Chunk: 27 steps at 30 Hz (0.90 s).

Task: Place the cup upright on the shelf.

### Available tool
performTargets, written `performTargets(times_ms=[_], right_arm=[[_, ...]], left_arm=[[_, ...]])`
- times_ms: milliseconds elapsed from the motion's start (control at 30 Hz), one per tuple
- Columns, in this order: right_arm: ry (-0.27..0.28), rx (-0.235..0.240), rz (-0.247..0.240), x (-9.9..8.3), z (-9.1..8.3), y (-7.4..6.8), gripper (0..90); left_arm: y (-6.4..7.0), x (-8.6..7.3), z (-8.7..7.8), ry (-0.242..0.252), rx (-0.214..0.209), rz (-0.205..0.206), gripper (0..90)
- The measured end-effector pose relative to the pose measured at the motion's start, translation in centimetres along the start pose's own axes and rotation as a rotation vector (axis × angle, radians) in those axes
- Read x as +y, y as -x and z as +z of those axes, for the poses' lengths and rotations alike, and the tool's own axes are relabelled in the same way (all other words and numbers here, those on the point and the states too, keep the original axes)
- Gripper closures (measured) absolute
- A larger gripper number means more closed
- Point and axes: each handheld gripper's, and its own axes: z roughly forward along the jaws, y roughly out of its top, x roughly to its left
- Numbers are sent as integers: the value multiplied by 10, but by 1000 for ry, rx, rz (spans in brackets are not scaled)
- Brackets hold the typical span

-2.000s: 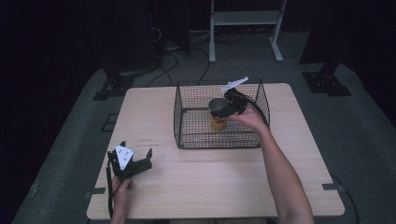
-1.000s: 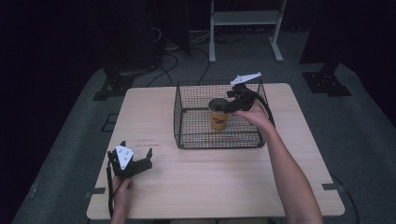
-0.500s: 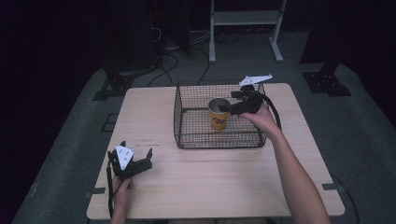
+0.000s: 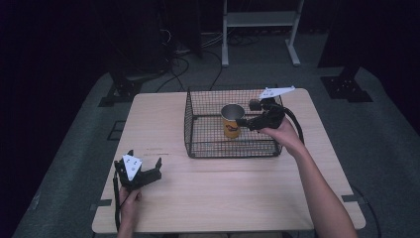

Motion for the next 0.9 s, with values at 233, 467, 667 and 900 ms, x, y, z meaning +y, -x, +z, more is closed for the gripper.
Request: performTargets(times_ms=[233, 467, 667, 900], right_arm=[[-14, 23, 1, -9, -4, -6, 50], [-5, 40, -8, -9, -14, -16, 50], [22, 51, -34, -10, -25, -28, 50], [16, 60, -54, -16, -36, -35, 50]], left_arm=[[0, 0, 0, -1, 0, 2, 0], [0, 0, 0, 0, -1, 0, 0], [0, 0, 0, 0, -1, 1, 0], [0, 0, 0, -1, 0, 3, 0]])
